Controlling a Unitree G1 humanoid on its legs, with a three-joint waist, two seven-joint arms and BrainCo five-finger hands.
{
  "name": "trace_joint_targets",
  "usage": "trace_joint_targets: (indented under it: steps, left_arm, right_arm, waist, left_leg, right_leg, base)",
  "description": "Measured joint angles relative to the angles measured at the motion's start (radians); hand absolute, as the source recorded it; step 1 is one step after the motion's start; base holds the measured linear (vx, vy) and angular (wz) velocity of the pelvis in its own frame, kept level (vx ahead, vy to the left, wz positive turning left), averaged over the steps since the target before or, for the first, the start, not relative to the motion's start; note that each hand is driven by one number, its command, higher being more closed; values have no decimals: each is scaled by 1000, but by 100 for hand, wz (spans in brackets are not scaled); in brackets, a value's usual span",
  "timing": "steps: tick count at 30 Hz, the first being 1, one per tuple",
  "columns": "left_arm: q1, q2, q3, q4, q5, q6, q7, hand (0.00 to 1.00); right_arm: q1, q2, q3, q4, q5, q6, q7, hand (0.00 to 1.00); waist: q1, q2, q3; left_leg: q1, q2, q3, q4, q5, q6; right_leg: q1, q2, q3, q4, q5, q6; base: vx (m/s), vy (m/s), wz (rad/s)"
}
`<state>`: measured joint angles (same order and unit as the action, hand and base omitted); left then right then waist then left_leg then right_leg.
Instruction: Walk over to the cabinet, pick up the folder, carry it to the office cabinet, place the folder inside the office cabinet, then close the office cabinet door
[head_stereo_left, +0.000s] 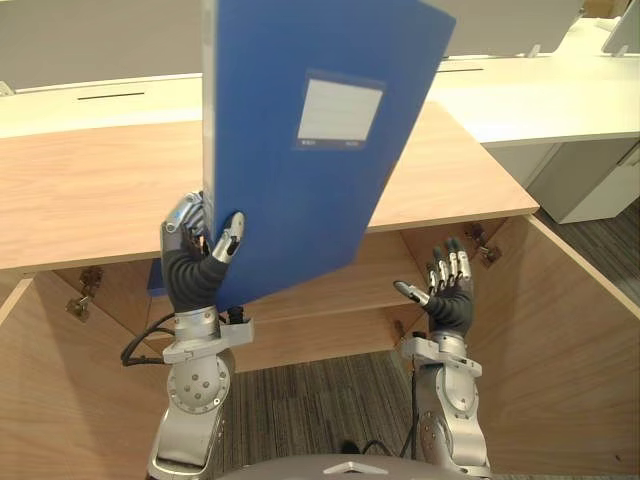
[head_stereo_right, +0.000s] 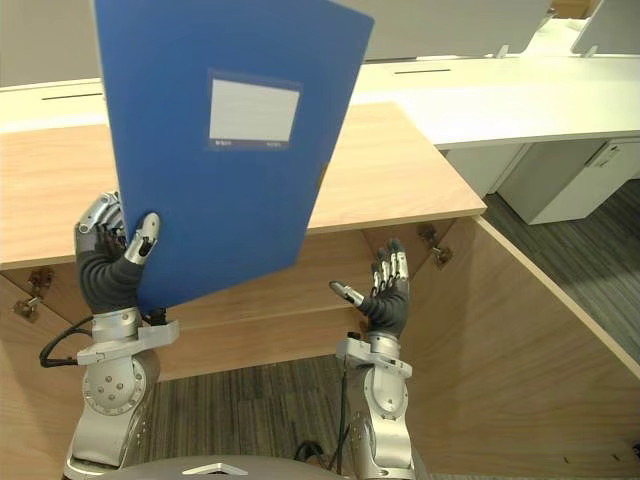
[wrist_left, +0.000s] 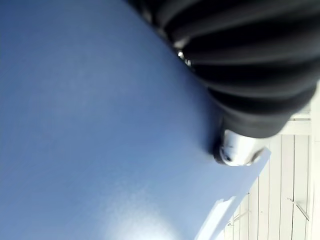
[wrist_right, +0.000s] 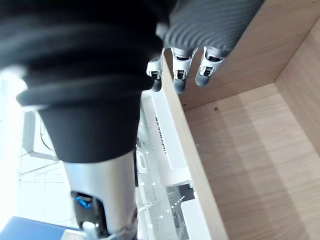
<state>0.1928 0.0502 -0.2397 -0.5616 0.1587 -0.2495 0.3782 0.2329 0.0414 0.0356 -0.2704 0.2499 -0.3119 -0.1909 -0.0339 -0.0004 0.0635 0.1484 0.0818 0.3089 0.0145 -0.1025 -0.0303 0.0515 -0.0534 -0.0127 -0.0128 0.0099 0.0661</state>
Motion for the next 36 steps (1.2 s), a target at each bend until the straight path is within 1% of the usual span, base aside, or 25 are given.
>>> trace_joint_targets:
  steps: [4,8,11,17,19,21,24,26,31,32,36]
  left_arm:
    - [-1,2,-1,35,0,-2,-23,100]
    - [-2,11,-3,55,-2,-3,-50,100]
    - [-5,10,-7,73,-21,-4,-65,100]
    - [-9,10,-10,73,-60,-7,-96,100]
    - [-14,12,-16,73,-76,-7,-105,100]
    - [-15,12,-19,73,-95,-10,-125,100]
    - [-17,22,-28,73,-110,-11,-144,100]
    - [-22,26,-37,73,-118,-12,-154,100]
    - [-57,29,-44,73,-118,-18,-174,100]
    - [-61,29,-46,73,-118,-21,-175,100]
    - [-62,34,-44,75,-119,-27,-194,100]
  right_arm:
    - [-23,-2,4,-39,0,-15,8,0]
    - [-70,-15,15,-39,0,-18,12,0]
    - [-105,-35,40,-45,0,-17,40,0]
    - [-154,-86,61,-65,103,-16,108,0]
    - [-156,-91,62,-64,132,-14,129,0]
    - [-167,-93,62,-33,178,-11,159,0]
    - [-169,-94,76,17,227,-6,178,0]
    - [-169,-97,81,31,271,11,206,0]
    - [-176,-122,83,58,331,16,247,0]
    - [-179,-127,85,61,346,16,255,100]
    - [-212,-157,104,123,391,33,296,100]
  waist:
    - [0,2,1]
    - [-1,2,1]
    - [-1,2,1]
    - [0,2,1]
    - [0,2,1]
    - [0,1,0]
    - [5,1,0]
    - [8,2,0]
    - [5,1,-1]
    - [4,1,-1]
    - [6,-1,-4]
  left_leg:
    - [-4,0,-1,1,0,0]
    - [-9,0,-3,2,0,0]
    - [-13,0,-6,2,0,0]
    - [-27,-4,-19,7,0,0]
    - [-27,-6,-28,8,0,1]
    - [-27,-8,-33,9,0,1]
    - [-28,-9,-36,9,1,2]
    - [-34,-9,-38,9,2,3]
    - [-40,-12,-53,9,6,7]
    - [-42,-13,-57,9,7,7]
    - [-43,-14,-58,9,7,8]
  right_leg:
    - [-3,0,0,-2,1,1]
    - [-6,0,-1,-3,2,1]
    - [-7,-1,-4,-4,2,2]
    - [-10,-8,-18,-6,6,5]
    - [-6,-10,-26,-6,6,5]
    - [0,-13,-30,-7,6,5]
    - [1,-13,-32,-10,7,6]
    - [1,-14,-34,-11,7,7]
    - [0,-17,-49,-14,8,7]
    - [0,-18,-51,-15,10,8]
    - [0,-19,-51,-16,15,7]
  base:
    - [0,0,0]
    - [0,0,0]
    - [-5,-3,2]
    - [-16,-2,7]
    - [-23,4,12]
    - [-27,3,8]
    - [-31,-6,3]
    - [-41,-12,4]
    - [-13,-6,8]
    - [5,-3,11]
    - [-13,0,2]
